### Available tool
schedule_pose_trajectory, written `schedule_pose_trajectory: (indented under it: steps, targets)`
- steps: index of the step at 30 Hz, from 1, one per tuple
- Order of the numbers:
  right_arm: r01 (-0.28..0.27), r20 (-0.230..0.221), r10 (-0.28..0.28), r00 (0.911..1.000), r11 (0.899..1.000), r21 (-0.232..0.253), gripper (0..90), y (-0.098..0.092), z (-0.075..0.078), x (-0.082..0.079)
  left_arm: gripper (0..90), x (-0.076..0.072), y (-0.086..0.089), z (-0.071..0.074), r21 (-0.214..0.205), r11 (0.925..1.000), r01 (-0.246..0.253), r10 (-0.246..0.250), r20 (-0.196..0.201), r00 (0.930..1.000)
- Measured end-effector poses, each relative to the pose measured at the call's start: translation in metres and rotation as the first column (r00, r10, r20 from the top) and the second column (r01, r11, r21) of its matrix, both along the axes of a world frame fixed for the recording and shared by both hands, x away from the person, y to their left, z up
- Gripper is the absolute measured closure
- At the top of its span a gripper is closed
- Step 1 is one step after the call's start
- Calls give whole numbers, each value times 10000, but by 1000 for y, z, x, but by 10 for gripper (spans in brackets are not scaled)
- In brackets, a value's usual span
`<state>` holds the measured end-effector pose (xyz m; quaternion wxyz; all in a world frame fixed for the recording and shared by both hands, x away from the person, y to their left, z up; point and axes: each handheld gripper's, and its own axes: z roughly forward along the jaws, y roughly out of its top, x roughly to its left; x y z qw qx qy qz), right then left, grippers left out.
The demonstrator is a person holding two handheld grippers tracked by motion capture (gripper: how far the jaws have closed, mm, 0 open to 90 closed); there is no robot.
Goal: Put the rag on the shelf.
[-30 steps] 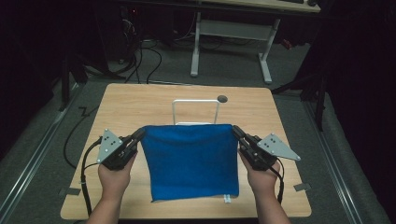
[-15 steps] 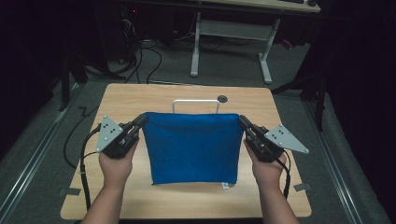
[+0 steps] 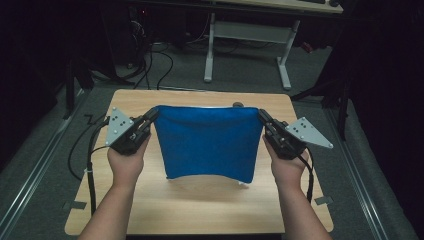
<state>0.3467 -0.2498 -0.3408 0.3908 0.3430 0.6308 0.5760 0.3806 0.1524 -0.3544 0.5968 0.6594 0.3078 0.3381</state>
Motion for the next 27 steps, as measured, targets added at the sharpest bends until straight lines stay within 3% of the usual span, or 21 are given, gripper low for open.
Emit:
schedule_pose_trajectory:
  steps: [10,17,27]
  targets:
    - [127,-191,-127,9997,9999,-24,888,2,12,18,886,19,2,15,144,9999,46,-46,-35,10000]
    - [275,83,-276,9996,9996,39,890,5,23,27,888,33,0,24,281,9995,-151,147,128,9998]
    - [457,-61,-456,9989,9988,161,890,7,24,55,888,59,-1,31,296,9988,-395,388,241,9990]
